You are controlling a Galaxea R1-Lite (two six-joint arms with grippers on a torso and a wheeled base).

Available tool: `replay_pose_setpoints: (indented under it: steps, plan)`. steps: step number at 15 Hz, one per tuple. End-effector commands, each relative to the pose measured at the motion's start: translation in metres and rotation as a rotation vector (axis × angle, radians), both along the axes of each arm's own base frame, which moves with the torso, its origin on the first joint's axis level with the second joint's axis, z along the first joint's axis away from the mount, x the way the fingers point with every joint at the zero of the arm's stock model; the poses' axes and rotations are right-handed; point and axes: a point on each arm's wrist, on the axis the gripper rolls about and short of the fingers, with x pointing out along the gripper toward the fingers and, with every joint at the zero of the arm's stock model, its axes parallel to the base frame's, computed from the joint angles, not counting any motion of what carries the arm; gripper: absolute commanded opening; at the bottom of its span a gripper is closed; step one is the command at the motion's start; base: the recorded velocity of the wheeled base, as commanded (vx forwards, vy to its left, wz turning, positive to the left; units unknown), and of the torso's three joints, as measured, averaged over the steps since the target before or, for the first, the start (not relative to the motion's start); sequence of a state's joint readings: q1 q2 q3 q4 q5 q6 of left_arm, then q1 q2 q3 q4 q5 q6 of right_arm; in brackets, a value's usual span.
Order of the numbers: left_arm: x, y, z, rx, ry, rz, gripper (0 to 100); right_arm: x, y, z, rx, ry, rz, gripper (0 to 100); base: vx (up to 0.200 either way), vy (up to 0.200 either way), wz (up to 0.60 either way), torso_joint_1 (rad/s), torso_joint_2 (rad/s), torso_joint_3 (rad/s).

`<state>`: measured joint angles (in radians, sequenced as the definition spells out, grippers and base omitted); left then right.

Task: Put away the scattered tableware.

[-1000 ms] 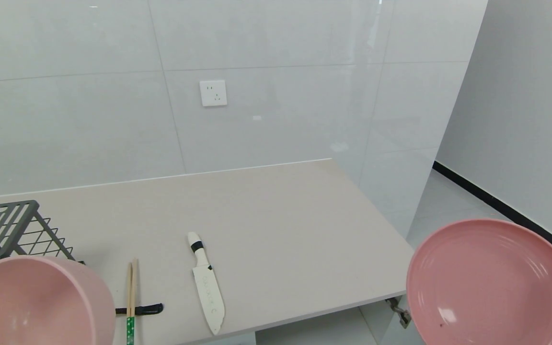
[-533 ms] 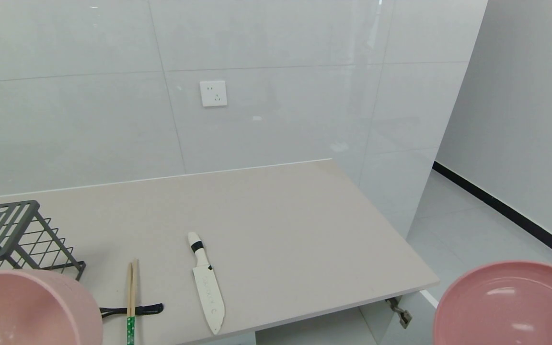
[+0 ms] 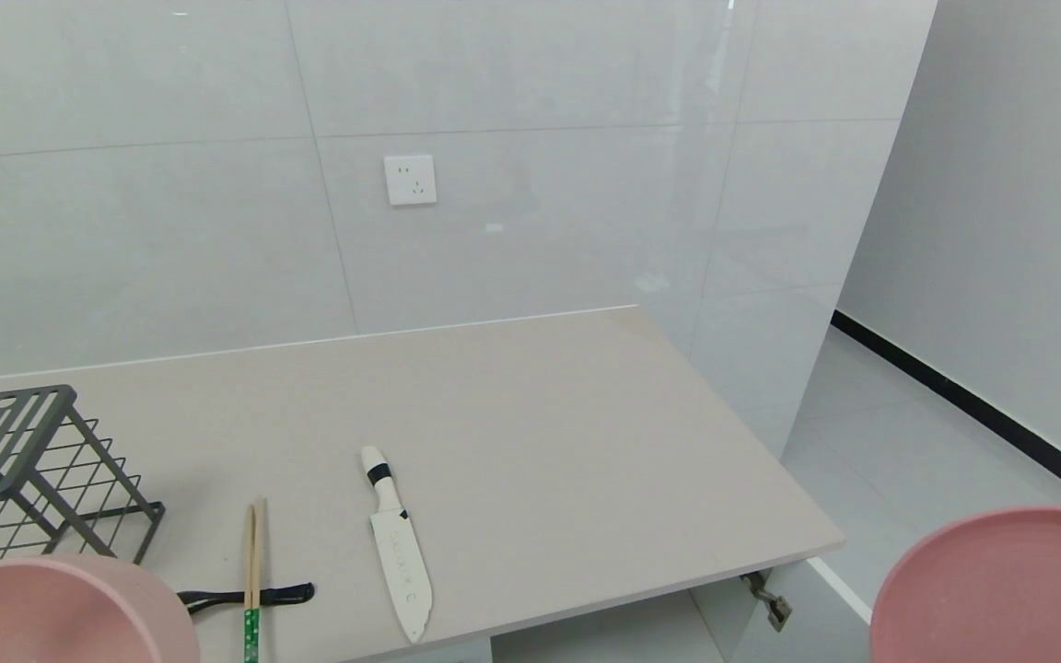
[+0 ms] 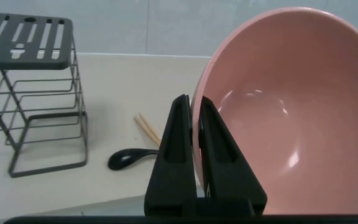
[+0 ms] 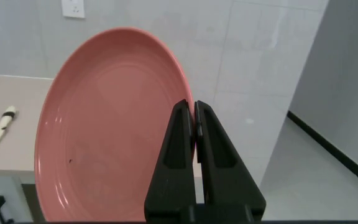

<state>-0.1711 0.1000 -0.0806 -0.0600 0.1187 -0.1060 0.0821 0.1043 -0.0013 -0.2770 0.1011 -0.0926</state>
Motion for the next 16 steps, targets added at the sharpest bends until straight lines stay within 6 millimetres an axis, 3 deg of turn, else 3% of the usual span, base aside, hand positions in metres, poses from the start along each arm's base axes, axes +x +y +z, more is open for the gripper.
replay_pose_setpoints:
  steps: [1,5,9,16]
  plan:
    - [0.003,-0.001,-0.01,0.046,0.026,0.027,0,0.0,-0.001,-0.005,-0.007,0.04,-0.026,0,0.0,0.0,0.0,0.0,0.0,0.0]
    - [0.005,-0.002,-0.019,0.049,0.041,0.053,0,0.001,-0.002,-0.013,0.008,0.12,-0.11,0,0.0,0.0,0.0,0.0,0.0,0.0]
    - [0.003,-0.003,-0.023,0.103,0.058,0.132,0,-0.004,-0.001,-0.014,0.017,0.063,-0.217,0,0.0,0.0,0.0,0.0,0.0,0.0]
    - [-0.004,-0.003,-0.025,0.155,-0.013,0.175,0,-0.007,-0.001,-0.029,0.046,0.165,-0.166,0,0.0,0.0,0.0,0.0,0.0,0.0]
